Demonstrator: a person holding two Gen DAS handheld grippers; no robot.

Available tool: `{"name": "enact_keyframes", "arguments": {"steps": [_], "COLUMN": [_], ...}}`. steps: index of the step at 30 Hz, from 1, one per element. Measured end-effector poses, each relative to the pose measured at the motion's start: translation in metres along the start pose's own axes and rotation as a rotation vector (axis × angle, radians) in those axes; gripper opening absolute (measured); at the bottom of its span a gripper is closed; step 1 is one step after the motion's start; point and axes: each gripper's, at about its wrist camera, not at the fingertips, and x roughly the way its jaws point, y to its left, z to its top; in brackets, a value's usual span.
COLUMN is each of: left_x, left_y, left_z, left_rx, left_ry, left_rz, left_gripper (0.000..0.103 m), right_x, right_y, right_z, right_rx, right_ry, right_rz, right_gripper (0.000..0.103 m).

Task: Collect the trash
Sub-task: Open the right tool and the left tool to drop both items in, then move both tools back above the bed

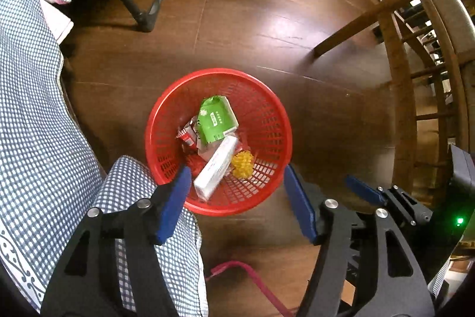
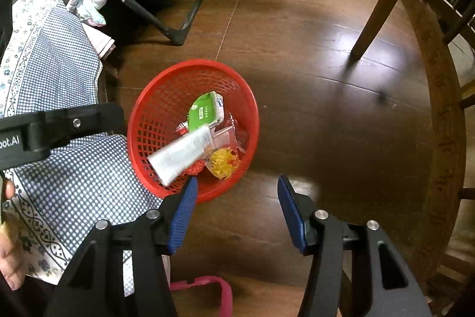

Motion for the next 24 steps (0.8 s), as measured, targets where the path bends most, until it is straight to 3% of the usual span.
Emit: {"name": "enact_keyframes", "arguments": {"steps": [4,7,10,13,14,18,24], "left_x": [-0.01,-0.028,-0.055,-0.098,-0.116,-0.174,-0.264], "left_y": [-0.001,-0.003,-0.008,-0.019,-0.021,-0.018,0.051], "left_z": [-0.001,-0.004,-0.009,-0.022,-0.028,-0.052,-0.094], "left_rx": [-0.004,-0.004,0.014,0.068,0.076,0.073,-0.079], "left_ry": [-0.011,-0.06,-0.124,-0.242,-0.294,-0.432,-0.584], "left_rz": [-0.023,-0.046,-0.079,-0.036,-0.012,0.04,0.161], "left_gripper": [0.066,0.072,0.074,0.082,0.088,0.096,0.096], "right_x": [-0.009,-0.016,-0.028,-0.044,-0.051,-0.077,-0.129], "right_y": [-0.001,0.0,0.004,0.015,0.02,0.043,0.101], "right_z": [0.0,0.001,0.002,0.003,0.004,0.005,0.005], "right_rx": [0.0,-0.004,-0.021,-0.057,-0.068,-0.113,-0.229], "right_ry": [-0.006,-0.008,-0.027,-0.054,-0.066,-0.113,-0.212], "right_rz": [-0.004,-0.01,-0.023,-0.041,-0.045,-0.054,-0.045], "right_gripper": [0.055,0.056,0.069,0.081,0.083,0.088,0.093]}}
